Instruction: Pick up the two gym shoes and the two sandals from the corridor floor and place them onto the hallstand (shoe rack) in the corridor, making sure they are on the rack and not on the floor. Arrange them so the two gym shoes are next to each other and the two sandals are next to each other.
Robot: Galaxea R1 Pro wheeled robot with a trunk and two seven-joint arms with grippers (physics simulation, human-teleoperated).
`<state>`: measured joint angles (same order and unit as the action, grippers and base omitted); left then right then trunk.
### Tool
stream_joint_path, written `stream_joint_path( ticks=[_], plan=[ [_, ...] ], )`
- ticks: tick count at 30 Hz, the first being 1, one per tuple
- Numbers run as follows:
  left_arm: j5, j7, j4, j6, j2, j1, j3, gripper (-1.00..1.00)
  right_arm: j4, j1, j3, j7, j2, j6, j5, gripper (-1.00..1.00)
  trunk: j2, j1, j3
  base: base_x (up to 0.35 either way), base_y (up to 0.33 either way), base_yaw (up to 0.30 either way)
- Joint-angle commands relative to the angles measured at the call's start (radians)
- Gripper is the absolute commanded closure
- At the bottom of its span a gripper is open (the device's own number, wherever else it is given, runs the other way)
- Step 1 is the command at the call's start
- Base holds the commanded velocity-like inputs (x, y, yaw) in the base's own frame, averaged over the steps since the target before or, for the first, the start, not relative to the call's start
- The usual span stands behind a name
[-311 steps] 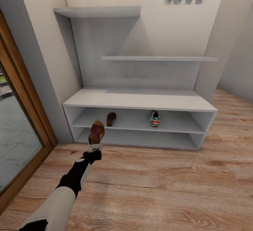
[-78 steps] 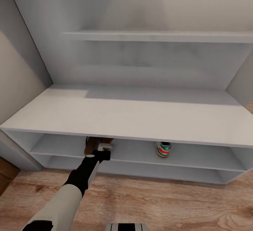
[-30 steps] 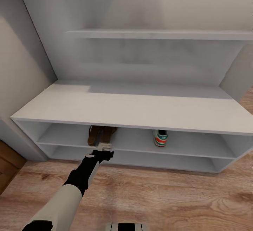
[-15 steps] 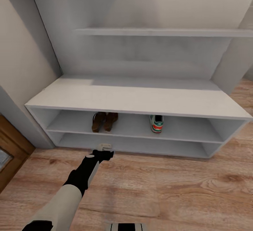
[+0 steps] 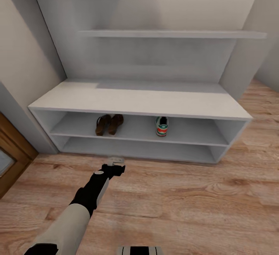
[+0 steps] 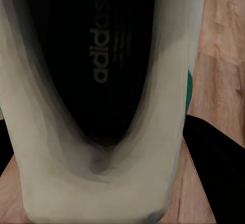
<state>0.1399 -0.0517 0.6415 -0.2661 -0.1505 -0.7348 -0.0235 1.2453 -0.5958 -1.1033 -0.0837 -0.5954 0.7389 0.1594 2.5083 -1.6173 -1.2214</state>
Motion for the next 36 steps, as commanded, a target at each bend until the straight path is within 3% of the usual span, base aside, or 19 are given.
stream_joint_path(
  ticks=[1,18,36],
  plan=[
    [0.010,-0.005,0.002,-0.006,-0.001,0.000,-0.003,-1.00,0.000,-0.001,0.000,0.002,0.000,0.004,0.008,1.00,0.000,0.001,-0.001,-0.239,-0.214,0.000],
    [0.009,-0.007,0.001,-0.005,-0.001,0.003,-0.001,-1.00,0.000,-0.001,0.001,0.001,0.000,0.004,0.008,1.00,0.000,0.001,-0.001,-0.081,-0.052,0.000],
    [0.008,-0.007,0.001,-0.005,0.001,0.003,-0.009,-1.00,0.000,-0.001,0.002,0.001,0.000,0.007,0.009,1.00,0.000,0.001,-0.001,-0.263,0.000,0.000]
  ],
)
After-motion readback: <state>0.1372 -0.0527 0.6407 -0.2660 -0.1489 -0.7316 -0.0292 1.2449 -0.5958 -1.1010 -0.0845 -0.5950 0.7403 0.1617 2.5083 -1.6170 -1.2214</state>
